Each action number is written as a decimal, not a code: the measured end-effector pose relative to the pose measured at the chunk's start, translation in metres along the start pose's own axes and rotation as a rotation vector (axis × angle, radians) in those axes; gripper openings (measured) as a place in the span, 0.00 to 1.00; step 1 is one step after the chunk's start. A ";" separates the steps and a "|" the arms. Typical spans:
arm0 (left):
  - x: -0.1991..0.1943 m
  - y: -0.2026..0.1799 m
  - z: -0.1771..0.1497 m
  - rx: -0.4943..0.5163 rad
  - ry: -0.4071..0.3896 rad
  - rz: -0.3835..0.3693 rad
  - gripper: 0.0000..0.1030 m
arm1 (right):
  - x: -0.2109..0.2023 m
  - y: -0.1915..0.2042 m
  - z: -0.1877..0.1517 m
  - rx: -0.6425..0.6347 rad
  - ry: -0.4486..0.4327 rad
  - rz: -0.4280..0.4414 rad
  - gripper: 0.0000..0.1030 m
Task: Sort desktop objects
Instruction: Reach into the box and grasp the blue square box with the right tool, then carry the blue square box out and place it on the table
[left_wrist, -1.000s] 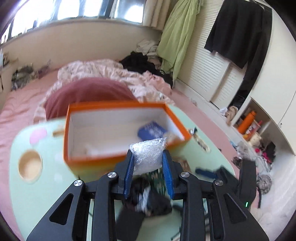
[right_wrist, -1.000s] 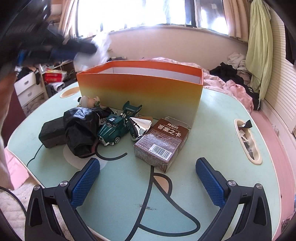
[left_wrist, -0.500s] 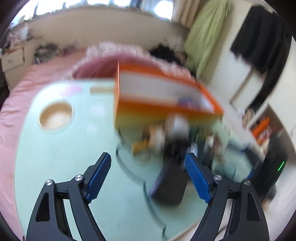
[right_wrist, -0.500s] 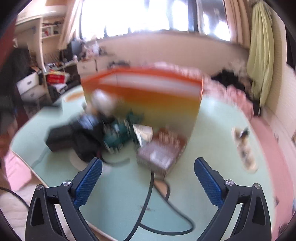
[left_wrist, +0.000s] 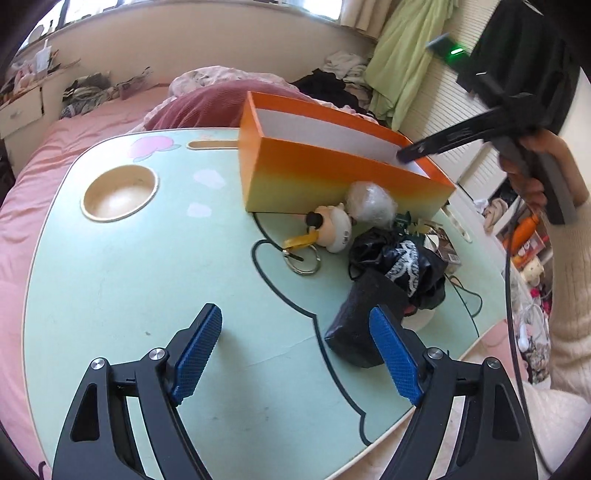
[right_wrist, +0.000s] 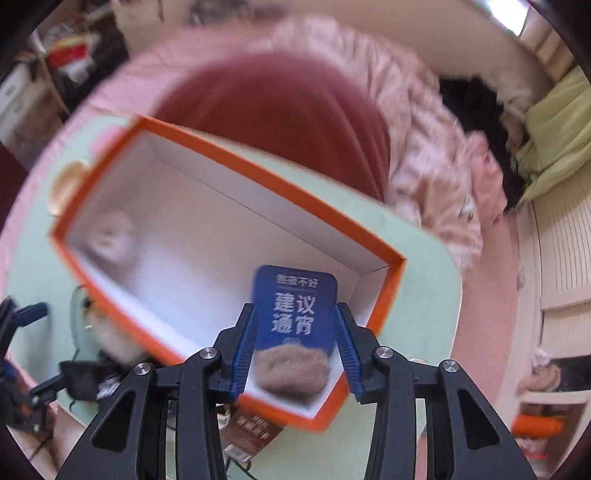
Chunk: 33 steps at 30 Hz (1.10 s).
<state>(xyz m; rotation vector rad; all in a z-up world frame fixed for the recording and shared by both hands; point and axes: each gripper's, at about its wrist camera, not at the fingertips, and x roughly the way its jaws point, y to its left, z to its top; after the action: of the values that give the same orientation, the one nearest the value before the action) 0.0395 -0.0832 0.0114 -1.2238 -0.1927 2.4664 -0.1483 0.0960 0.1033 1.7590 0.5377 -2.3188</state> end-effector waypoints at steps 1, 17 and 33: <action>0.000 0.002 0.000 -0.009 -0.004 0.000 0.80 | 0.008 -0.002 0.004 0.007 0.037 -0.008 0.44; -0.003 0.005 0.001 -0.037 -0.025 -0.036 0.80 | 0.057 0.017 0.004 -0.040 0.134 0.063 0.65; -0.018 0.012 0.006 -0.095 -0.100 -0.033 0.80 | -0.075 -0.017 -0.076 0.068 -0.345 0.310 0.65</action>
<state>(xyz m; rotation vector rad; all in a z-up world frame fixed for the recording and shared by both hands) 0.0417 -0.1016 0.0248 -1.1262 -0.3580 2.5169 -0.0659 0.1359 0.1602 1.3092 0.1196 -2.3577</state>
